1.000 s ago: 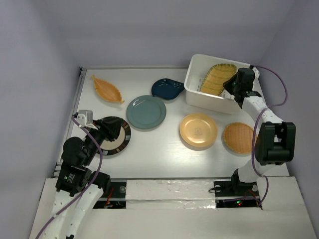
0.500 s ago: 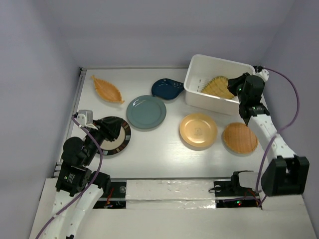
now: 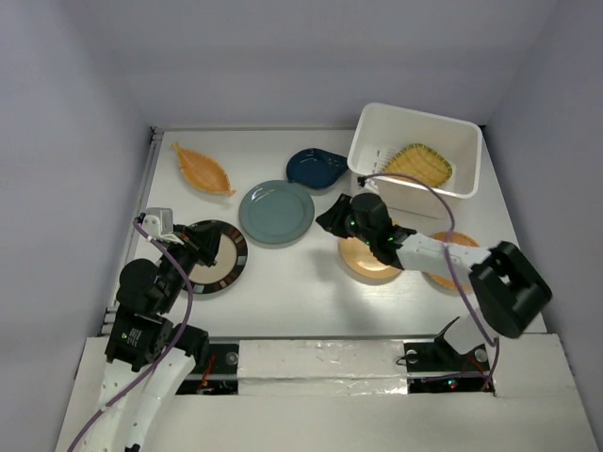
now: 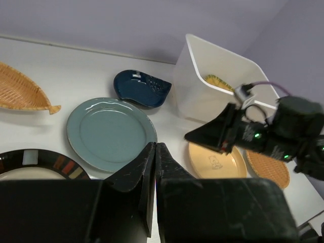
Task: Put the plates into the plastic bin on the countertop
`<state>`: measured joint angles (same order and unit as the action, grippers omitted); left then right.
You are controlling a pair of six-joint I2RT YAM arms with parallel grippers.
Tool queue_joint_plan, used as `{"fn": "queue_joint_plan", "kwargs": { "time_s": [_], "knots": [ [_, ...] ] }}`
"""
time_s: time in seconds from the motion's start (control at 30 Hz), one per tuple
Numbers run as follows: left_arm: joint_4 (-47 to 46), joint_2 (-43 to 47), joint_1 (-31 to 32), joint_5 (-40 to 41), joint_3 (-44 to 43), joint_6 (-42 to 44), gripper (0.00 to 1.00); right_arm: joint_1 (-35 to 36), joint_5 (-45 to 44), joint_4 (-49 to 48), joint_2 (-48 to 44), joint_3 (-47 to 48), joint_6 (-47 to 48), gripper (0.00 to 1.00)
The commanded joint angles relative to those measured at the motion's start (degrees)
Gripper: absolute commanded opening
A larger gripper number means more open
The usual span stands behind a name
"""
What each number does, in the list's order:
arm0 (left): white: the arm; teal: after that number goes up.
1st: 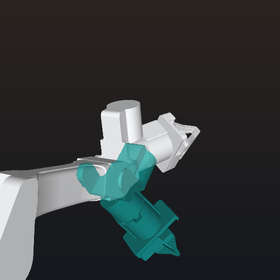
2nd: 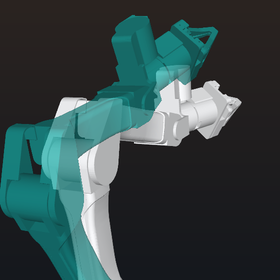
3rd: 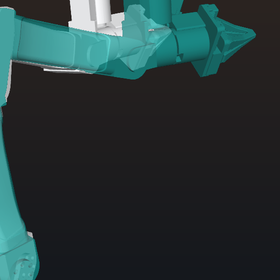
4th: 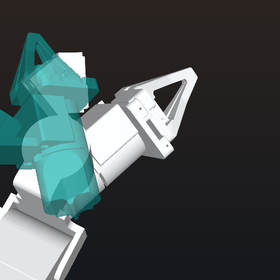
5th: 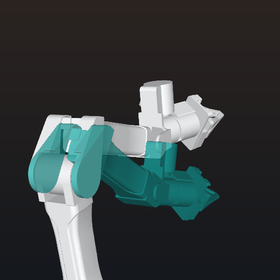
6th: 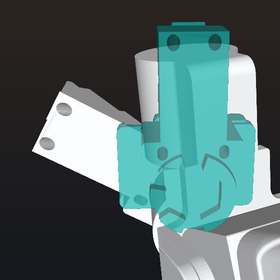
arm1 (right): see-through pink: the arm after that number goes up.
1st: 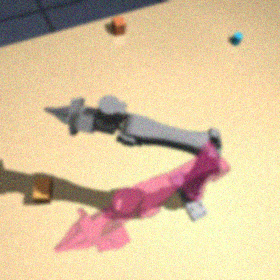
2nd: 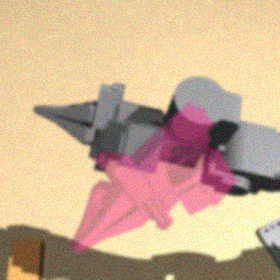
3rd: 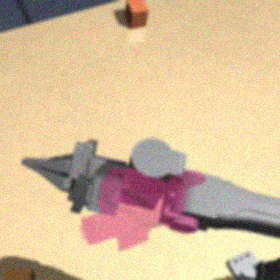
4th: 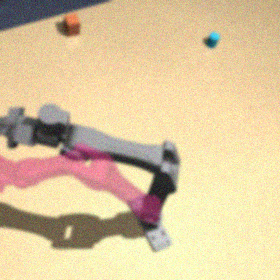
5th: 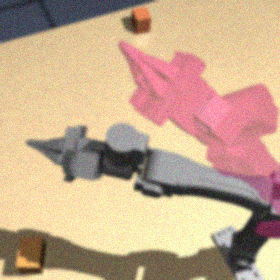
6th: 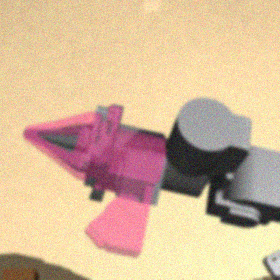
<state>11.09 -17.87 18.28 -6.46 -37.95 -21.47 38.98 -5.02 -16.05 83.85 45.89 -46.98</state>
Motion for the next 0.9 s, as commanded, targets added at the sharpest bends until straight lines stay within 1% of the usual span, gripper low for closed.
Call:
{"fn": "queue_joint_plan", "kwargs": {
  "time_s": [0.0,0.07,0.1,0.13,0.17,0.27,0.4,0.6,0.63,0.7,0.73,0.8,0.83,0.87],
  "knots": [
    [-0.99,0.11,0.17,1.18,-0.1,-0.32,0.0,1.36,-3.59,-8.81,5.42,0.07,-7.85,0.33],
    [-0.98,0.38,0.17,1.19,-0.19,-0.32,0.03,2.59,-5.79,-11.35,9.98,0.51,-11.1,0.44],
    [-0.9,0.38,0.17,1.19,-0.19,-0.32,0.04,2.59,-5.79,-12.06,11.4,0.52,-11.11,0.44],
    [-0.9,0.46,0.17,1.1,-0.19,-0.32,0.06,2.59,-5.79,-12.77,12.9,1.21,-11.98,0.48],
    [-0.9,0.47,0.17,1.1,-0.19,-0.24,0.07,2.59,-5.88,-13.04,15.35,1.66,-12.52,0.48],
    [-0.98,0.47,0.17,1.01,-0.19,-0.23,0.1,2.59,-5.79,-15.49,18.53,2.27,-15.06,0.49],
    [-0.9,0.46,0.17,0.83,-0.19,-0.15,0.11,2.59,-5.36,-16.02,24.49,4.82,-16.91,0.49],
    [-0.99,0.29,0.17,0.66,-0.19,-0.06,0.12,2.59,-5.35,-20.24,29.7,7.19,-19.99,0.46],
    [-0.98,0.29,0.17,0.66,-0.19,-0.06,0.12,2.59,-5.62,-20.94,30.66,7.46,-20.77,0.41],
    [-0.98,0.12,0.17,0.83,-0.19,-0.06,0.12,2.59,-6.14,-22.0,30.76,7.2,-21.66,0.27],
    [-0.9,0.03,0.17,0.83,-0.19,-0.06,0.12,2.59,-6.67,-22.87,30.41,5.81,-22.36,0.16],
    [-0.98,0.03,0.17,0.83,-0.19,-0.06,0.13,3.11,-7.28,-25.16,27.6,3.52,-22.54,0.11],
    [-0.98,0.03,0.17,0.75,-0.19,-0.06,0.13,3.12,-7.9,-25.51,26.2,1.16,-22.45,0.06],
    [-1.07,0.03,0.17,0.75,-0.28,-0.15,0.13,3.12,-8.16,-26.21,23.31,-0.09,-22.19,0.03]
  ]
}}
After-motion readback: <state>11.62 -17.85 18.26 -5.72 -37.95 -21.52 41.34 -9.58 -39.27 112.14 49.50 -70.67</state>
